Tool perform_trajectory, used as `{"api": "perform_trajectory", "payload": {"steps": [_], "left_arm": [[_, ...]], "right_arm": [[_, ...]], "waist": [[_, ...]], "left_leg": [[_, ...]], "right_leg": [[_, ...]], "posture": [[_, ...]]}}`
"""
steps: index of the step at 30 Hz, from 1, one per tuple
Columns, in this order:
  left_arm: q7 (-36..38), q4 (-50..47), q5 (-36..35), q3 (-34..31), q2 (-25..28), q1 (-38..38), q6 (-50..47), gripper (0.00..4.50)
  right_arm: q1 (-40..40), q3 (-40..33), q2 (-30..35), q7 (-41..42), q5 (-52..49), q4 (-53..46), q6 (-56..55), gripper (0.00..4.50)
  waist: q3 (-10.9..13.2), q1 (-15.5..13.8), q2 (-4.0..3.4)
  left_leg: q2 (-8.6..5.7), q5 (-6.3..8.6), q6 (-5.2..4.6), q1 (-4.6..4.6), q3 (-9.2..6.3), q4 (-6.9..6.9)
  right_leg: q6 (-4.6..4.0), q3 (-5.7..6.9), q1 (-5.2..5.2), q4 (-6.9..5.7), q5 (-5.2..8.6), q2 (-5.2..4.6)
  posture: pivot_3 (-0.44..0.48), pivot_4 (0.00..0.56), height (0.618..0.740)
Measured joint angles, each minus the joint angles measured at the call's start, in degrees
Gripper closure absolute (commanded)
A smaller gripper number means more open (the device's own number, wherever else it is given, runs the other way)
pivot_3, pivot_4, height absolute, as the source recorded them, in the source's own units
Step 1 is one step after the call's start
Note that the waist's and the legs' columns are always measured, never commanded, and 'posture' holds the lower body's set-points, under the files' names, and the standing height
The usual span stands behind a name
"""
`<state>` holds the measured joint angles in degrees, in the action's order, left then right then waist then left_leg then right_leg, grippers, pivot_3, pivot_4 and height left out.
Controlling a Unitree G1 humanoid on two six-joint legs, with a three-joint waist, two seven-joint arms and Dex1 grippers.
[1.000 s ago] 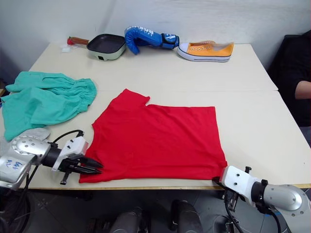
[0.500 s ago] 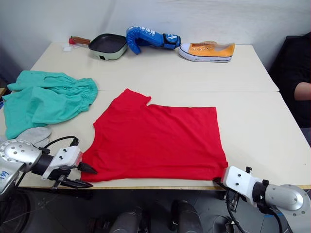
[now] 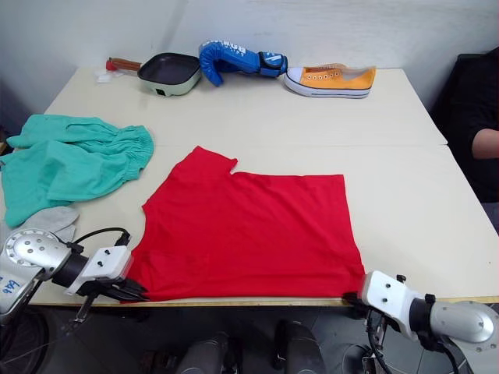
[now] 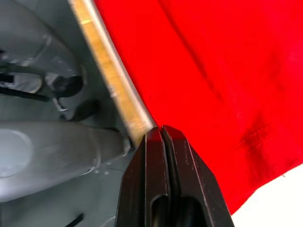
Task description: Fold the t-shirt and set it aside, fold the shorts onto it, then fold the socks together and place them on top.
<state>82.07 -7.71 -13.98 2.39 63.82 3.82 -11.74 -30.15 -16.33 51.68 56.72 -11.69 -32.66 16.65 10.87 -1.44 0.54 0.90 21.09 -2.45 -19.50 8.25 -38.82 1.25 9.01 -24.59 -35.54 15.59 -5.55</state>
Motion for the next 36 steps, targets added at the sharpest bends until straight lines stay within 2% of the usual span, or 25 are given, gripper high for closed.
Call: {"api": "perform_trajectory", "payload": {"steps": [6,8,10,12,15,17,20,21,26,29,31,36], "left_arm": [[-0.17,1.6,0.72,0.96,-0.16,1.89,1.09,4.47],[-0.12,1.63,0.47,0.95,-0.23,1.92,0.49,4.01],[0.93,1.55,-0.84,0.77,-0.13,1.6,-0.83,3.5],[2.87,1.53,-3.36,0.22,0.74,0.73,-3.98,2.8],[3.94,1.53,-8.88,-1.92,2.65,2.03,-11.02,1.81],[3.93,2.61,-12.87,-3.08,2.56,6.66,-16.55,1.19],[3.77,8.66,-15.89,-3.73,-0.25,16.64,-22.68,0.25],[3.4,10.91,-15.92,-3.55,-1.67,19.47,-23.62,0.03],[-5.34,26.19,-12.24,-1.65,-12.85,34.05,-24.91,0.03],[-13.19,38.38,-7.74,-1.24,-18.82,42.56,-22.53,0.03],[-18.16,47.14,-4.05,-1.14,-21.8,47.42,-19.05,0.03],[-24.77,61.63,2.34,-0.16,-27.03,54.59,-10.0,0.03]], "right_arm": [[-0.83,-0.26,-0.01,0.27,-0.26,-0.78,0.94,4.5],[-1.17,-0.6,-0.02,0.27,-0.73,-1.13,1.59,4.12],[-1.98,-1.57,-0.02,0.66,-2.14,-1.47,3.15,3.58],[-2.94,-3.22,-0.02,1.87,-5.03,-2.74,5.78,2.85],[-3.74,-8.09,0.06,4.63,-13.5,-6.71,11.26,1.79],[-0.7,-12.08,0.79,5.29,-22.13,-8.19,16.67,1.11],[9.33,-15.84,3.43,3.26,-34.22,-7.46,24.1,0.09],[13.22,-15.87,4.16,2.03,-36.92,-6.73,26.02,0.0],[32.88,-7.82,4.56,-6.3,-39.78,2.64,32.06,0.0],[43.66,0.57,2.02,-10.88,-34.69,9.93,32.25,0.0],[51.16,6.7,-0.96,-13.76,-29.89,16.87,31.97,0.0],[65.88,16.93,-7.33,-17.93,-17.05,35.56,27.62,0.0]], "waist": [[0.07,-0.01,-0.13],[0.12,-0.01,-0.2],[0.15,-0.01,-0.25],[0.17,0.0,-0.28],[0.22,0.0,-0.3],[0.26,-0.01,-0.29],[0.3,-0.02,-0.26],[0.31,0.0,-0.26],[0.36,0.01,-0.18],[0.35,0.07,-0.05],[0.38,0.43,0.01],[0.42,1.27,0.08]], "left_leg": [[0.0,0.04,0.07,0.01,0.0,-0.02],[0.0,0.02,0.04,0.01,0.0,-0.02],[0.0,-0.03,-0.04,0.01,0.0,-0.01],[0.0,-0.04,-0.06,-0.03,0.0,-0.02],[0.0,-0.06,-0.1,-0.06,-0.02,-0.08],[0.0,-0.07,-0.15,-0.02,-0.06,-0.22],[-0.03,-0.05,-0.07,0.01,-0.06,-0.24],[-0.04,-0.08,-0.05,-0.03,-0.05,-0.24],[-0.05,-0.3,-0.15,-0.32,-0.01,-0.26],[-0.12,-0.47,-0.24,-0.95,0.09,-0.44],[-0.17,-0.5,-0.27,-1.03,0.16,-0.44],[-0.21,-0.54,-0.36,-1.19,0.13,-0.45]], "right_leg": [[0.0,0.0,0.01,-0.04,0.0,0.0],[0.0,0.0,0.01,-0.06,0.0,0.0],[0.0,0.0,-0.01,-0.07,0.0,0.0],[0.0,0.0,-0.04,-0.07,0.0,0.0],[0.01,0.01,-0.02,-0.09,0.0,0.0],[0.07,0.0,0.09,-0.09,-0.06,-0.01],[0.09,-0.03,0.16,-0.01,-0.22,-0.05],[0.09,-0.03,0.11,-0.01,-0.23,-0.05],[0.07,0.04,-0.22,-0.16,-0.23,-0.01],[0.1,0.09,-0.83,-0.44,-0.26,0.02],[0.18,0.1,-0.87,-0.46,-0.31,0.06],[0.26,0.18,-0.96,-0.4,-0.35,0.03]], "posture": [[0.0,0.15,0.74],[0.0,0.15,0.74],[0.0,0.15,0.74],[0.0,0.15,0.74],[0.0,0.15,0.74],[0.0,0.15,0.74],[0.0,0.15,0.74],[0.0,0.15,0.74],[0.0,0.15,0.74],[0.0,0.15,0.74],[0.0,0.15,0.74],[0.0,0.15,0.74]]}}
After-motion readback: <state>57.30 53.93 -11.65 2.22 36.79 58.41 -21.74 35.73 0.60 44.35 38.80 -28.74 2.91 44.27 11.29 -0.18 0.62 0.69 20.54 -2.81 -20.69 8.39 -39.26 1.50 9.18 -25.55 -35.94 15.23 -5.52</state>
